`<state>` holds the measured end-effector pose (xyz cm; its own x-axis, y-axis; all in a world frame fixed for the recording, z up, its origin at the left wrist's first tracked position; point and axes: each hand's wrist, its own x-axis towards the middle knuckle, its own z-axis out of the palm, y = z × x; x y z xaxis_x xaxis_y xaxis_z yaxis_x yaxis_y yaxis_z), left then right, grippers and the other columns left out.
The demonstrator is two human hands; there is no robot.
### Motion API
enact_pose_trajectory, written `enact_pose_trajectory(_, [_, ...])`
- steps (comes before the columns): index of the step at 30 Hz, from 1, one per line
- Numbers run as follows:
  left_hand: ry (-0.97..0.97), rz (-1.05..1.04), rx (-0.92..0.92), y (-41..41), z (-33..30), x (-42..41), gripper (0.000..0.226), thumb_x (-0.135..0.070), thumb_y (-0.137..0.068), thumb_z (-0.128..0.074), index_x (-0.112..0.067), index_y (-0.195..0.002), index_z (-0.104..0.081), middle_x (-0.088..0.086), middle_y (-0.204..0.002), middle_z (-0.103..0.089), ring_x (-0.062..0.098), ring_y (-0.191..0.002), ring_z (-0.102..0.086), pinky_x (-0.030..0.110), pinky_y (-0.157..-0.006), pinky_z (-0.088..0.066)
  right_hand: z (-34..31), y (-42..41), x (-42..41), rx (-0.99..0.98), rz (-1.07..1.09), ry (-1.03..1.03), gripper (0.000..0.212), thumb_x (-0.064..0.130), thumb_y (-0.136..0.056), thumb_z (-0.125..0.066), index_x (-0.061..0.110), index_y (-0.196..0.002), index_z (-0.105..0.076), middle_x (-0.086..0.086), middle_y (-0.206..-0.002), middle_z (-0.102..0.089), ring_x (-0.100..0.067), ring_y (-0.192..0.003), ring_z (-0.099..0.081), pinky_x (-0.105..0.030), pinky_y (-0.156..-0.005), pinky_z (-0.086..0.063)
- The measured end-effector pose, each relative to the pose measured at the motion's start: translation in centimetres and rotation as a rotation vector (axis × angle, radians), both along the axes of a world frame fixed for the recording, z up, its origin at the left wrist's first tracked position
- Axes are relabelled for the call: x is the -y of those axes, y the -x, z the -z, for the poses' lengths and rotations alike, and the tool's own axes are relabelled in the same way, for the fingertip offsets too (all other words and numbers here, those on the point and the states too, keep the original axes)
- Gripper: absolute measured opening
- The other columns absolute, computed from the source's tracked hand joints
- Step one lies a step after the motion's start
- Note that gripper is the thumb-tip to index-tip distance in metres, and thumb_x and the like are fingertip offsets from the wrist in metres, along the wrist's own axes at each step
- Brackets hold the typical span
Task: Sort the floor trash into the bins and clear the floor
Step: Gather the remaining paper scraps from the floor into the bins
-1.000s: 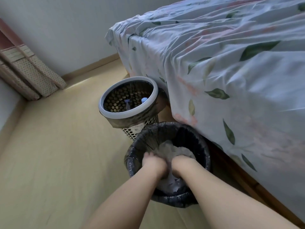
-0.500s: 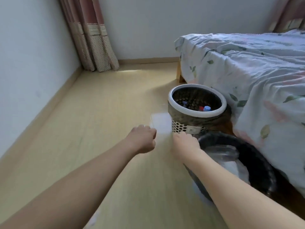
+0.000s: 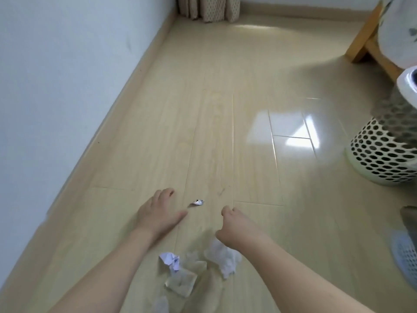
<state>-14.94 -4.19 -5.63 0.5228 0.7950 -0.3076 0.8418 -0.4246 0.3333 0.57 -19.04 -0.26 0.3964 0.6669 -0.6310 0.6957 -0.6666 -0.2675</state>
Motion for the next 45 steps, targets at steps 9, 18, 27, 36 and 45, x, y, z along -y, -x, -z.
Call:
enact_pose_trajectory(9, [-0.463, 0.697, 0.397, -2.0, 5.8, -2.4, 0.021, -0.04, -0.097, -0.048, -0.025, -0.099, -0.063, -0.005, -0.08, -0.054, 0.022, -0.069, -0.05, 0.036, -0.063, -0.038, 3.5, -1.6, -1.5, -0.011, -0.294, 0.16, 0.044, 0.033, -0.087, -0.065, 0.009, -0.117, -0.043, -0.006, -0.115, -0.036, -0.02, -0.084, -0.041, -0.028, -0.072, -0.034])
enact_pose_trajectory(18, [-0.374, 0.516, 0.404, -2.1, 6.0, -3.0, 0.013, -0.024, -0.089, -0.048, -0.016, -0.085, -0.058, -0.001, -0.075, -0.056, 0.024, -0.068, -0.052, 0.033, -0.066, -0.032, 3.5, -2.4, -2.5, -0.071, -0.181, 0.118, 0.005, 0.022, -0.1, -0.043, 0.019, -0.097, -0.045, -0.003, -0.102, -0.044, -0.021, -0.091, -0.049, -0.033, -0.082, -0.043])
enact_pose_trajectory(27, [0.045, 0.12, 0.36, -3.1, 3.2, -2.3, 0.019, -0.022, -0.089, -0.043, -0.01, -0.082, -0.057, 0.005, -0.078, -0.064, 0.03, -0.075, -0.057, 0.036, -0.072, -0.042, -6.0, -1.4, -0.6, 0.005, 0.014, -0.19, 0.02, 0.013, -0.096, -0.042, 0.016, -0.105, -0.06, -0.003, -0.098, -0.065, -0.021, -0.08, -0.058, -0.028, -0.061, -0.042])
enact_pose_trajectory(36, [0.574, -0.063, 0.606, -6.2, -11.3, 8.0, 0.011, -0.007, -0.092, -0.058, -0.009, -0.082, -0.059, 0.006, -0.066, -0.059, 0.018, -0.059, -0.046, 0.026, -0.056, -0.039, -15.5, -6.9, 10.0, 0.016, 0.292, -0.459, 0.022, 0.011, -0.095, -0.042, 0.012, -0.097, -0.065, -0.003, -0.082, -0.061, -0.02, -0.066, -0.065, -0.028, -0.064, -0.051])
enact_pose_trajectory(45, [0.348, 0.386, 0.501, -26.9, -26.2, 26.7, 0.007, -0.01, -0.089, -0.054, -0.011, -0.089, -0.061, 0.001, -0.071, -0.067, 0.013, -0.057, -0.051, 0.021, -0.054, -0.042, -23.1, -23.7, 29.8, 0.173, 0.69, -0.667, 0.025, 0.0, -0.086, -0.049, 0.016, -0.093, -0.067, -0.009, -0.094, -0.066, -0.024, -0.084, -0.064, -0.036, -0.075, -0.058])
